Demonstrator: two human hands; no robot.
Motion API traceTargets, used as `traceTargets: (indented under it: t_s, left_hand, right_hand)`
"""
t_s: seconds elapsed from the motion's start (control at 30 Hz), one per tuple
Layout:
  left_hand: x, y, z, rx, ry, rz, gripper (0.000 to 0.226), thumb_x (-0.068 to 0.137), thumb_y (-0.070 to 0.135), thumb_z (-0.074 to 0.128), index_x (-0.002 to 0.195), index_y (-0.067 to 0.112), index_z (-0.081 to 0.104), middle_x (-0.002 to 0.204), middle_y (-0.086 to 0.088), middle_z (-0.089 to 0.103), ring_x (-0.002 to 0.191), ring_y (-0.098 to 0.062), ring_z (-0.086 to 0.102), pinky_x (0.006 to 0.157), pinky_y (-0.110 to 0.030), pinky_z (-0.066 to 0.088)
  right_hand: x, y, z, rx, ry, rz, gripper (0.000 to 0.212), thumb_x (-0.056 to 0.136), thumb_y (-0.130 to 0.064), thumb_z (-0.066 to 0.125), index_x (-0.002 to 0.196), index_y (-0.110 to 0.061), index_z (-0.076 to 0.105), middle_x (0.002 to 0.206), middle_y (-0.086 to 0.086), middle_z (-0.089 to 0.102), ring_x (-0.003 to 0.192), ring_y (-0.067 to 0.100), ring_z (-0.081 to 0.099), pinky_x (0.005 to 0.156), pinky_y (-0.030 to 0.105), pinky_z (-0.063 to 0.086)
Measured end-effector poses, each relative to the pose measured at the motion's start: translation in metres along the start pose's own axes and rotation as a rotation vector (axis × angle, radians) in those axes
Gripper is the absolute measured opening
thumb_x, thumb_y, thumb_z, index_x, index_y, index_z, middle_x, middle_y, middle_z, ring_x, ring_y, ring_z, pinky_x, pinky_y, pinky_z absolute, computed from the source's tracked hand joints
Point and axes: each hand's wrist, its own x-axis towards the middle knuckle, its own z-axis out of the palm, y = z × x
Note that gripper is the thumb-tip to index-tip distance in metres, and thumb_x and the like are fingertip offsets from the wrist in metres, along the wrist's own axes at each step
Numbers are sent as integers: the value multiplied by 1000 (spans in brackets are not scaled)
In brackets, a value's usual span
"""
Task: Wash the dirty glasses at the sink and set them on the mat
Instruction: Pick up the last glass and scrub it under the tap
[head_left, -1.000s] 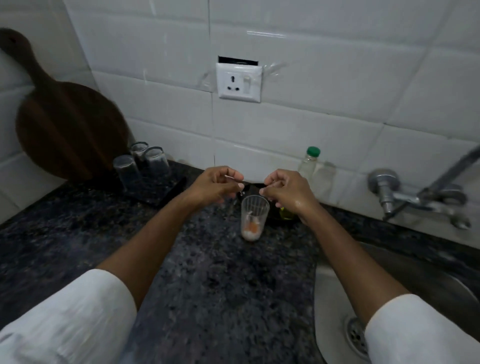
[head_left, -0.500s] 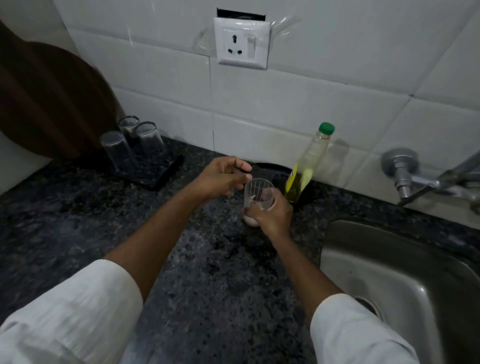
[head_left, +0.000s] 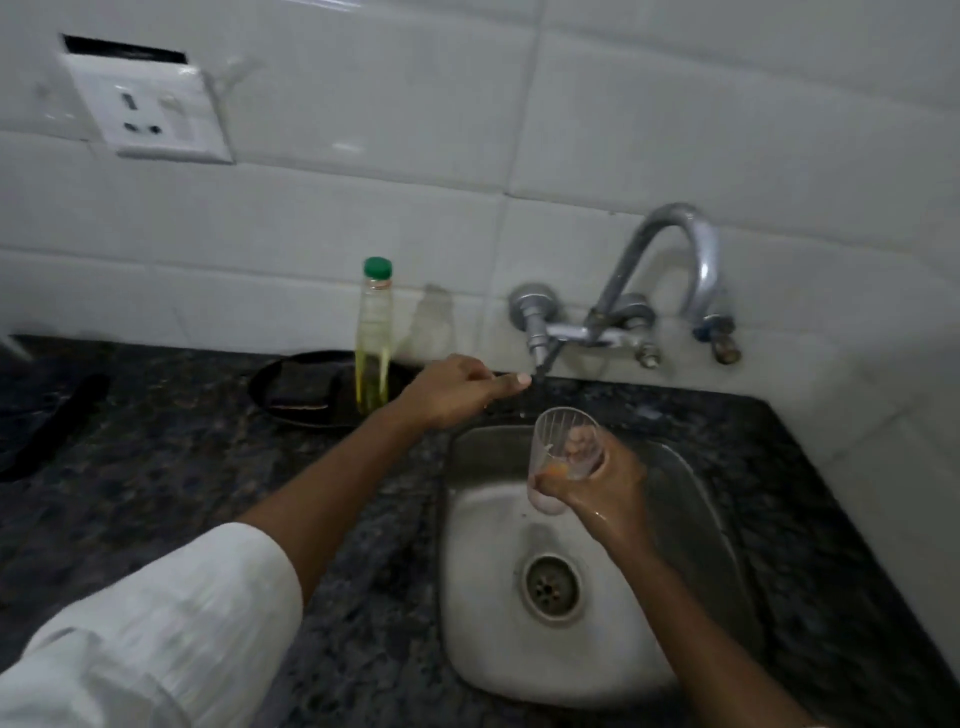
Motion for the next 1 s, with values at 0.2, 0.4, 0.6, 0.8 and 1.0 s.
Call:
traceTargets:
  t_s: [0.2,0.4,0.6,0.8,1.0]
  left_hand:
    - [43,40,62,360,291,-44,71,81,81,45,72,12,60,77,-10,64,80,-30,66,65,-35,45]
    - [53,40,73,421,439,-78,71,88,76,36,63,12,57,67,-9,63,66,-30,64,57,-33,43]
    - [57,30,74,303,463,-44,70,91,68,38,61,11,66,65,-8,66,63,-28,62,61,-36,47]
    - [68,16,72,352,456,1,65,88,60,30,86,14,75,79,-8,70,69,-24,62,65,-35,48]
    - [74,8,70,359,435,-28,72,79,64,18,88,16,71,84,-8,72,75,-25,65,72,-38,53]
  right_hand:
    - [14,43,-62,-1,-24,66,52,49,-25,92,93,-23,66,89,-7,67,84,15,64,69,29,51]
    - [27,55,-71,27,-89,42,56,42,-35,91,89,-24,63,84,-11,65,77,9,63,61,23,49]
    - [38,40,-62,87,-106,36,62,40,-41,88,95,-25,63,88,-9,67,80,9,64,72,37,58]
    - [39,37,-62,106,-91,35,66,35,-47,85,94,-27,63,91,-9,68,83,9,65,74,37,59]
    - [36,36,-64,91,-62,19,69,31,-54,79,93,-26,64,89,-9,68,81,9,65,72,36,58]
